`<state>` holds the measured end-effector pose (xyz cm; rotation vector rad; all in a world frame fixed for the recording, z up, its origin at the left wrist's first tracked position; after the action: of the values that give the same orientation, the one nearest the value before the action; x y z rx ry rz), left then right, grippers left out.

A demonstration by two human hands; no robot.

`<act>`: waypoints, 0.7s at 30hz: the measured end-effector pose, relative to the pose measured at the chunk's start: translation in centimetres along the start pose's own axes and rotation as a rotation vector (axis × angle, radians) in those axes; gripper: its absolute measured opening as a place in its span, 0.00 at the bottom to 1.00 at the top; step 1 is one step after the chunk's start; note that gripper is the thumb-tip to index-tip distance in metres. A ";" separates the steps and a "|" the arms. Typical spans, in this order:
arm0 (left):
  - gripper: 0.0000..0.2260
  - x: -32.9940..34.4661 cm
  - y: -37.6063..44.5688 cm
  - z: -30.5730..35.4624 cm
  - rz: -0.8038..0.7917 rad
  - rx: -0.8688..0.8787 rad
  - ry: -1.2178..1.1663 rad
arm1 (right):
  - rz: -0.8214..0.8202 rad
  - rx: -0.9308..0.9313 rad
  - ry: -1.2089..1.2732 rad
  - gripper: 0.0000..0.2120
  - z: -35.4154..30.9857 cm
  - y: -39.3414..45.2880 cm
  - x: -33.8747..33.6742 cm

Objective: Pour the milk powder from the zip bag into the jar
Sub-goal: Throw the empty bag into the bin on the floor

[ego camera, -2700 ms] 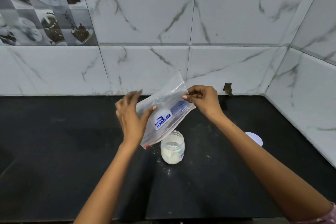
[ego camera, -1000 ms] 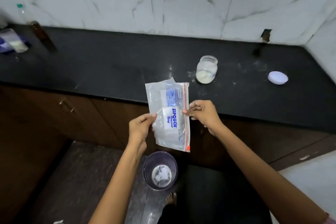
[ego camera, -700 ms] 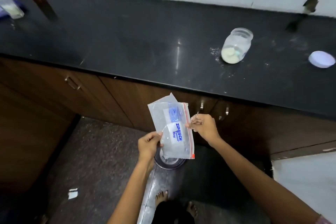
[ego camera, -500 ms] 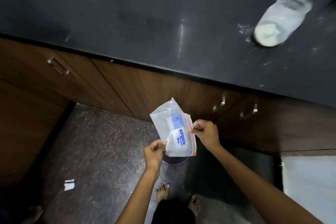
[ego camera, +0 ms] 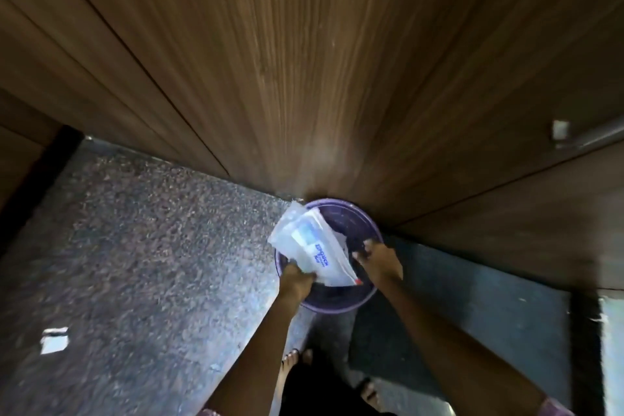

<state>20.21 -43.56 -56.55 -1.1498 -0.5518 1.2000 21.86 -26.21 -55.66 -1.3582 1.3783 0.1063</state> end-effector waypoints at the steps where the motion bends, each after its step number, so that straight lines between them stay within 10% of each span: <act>1: 0.23 0.1 0.1 -0.2 0.032 0.020 0.041 | -0.021 0.012 -0.006 0.19 0.2 0.2 0.8; 12: 0.16 -0.7 -9.6 4.9 0.099 0.302 0.264 | 0.019 -0.057 -0.135 0.13 -4.6 -4.7 -5.2; 21: 0.11 -6.5 -31.6 15.1 0.111 0.615 0.357 | 0.075 -0.225 -0.092 0.10 -12.8 -21.2 -22.4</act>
<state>18.91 -41.65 -21.01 -0.8345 0.1547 1.1131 22.55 -28.20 -22.30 -1.4674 1.3706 0.3799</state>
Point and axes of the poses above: each hand's wrist, its own y-axis towards the middle knuckle, its own x-axis out of the palm, z = x × y, the point moved 2 cm from there along y, towards the middle knuckle, and after that the axes turned 9 degrees about -x, right-handed, at the moved point
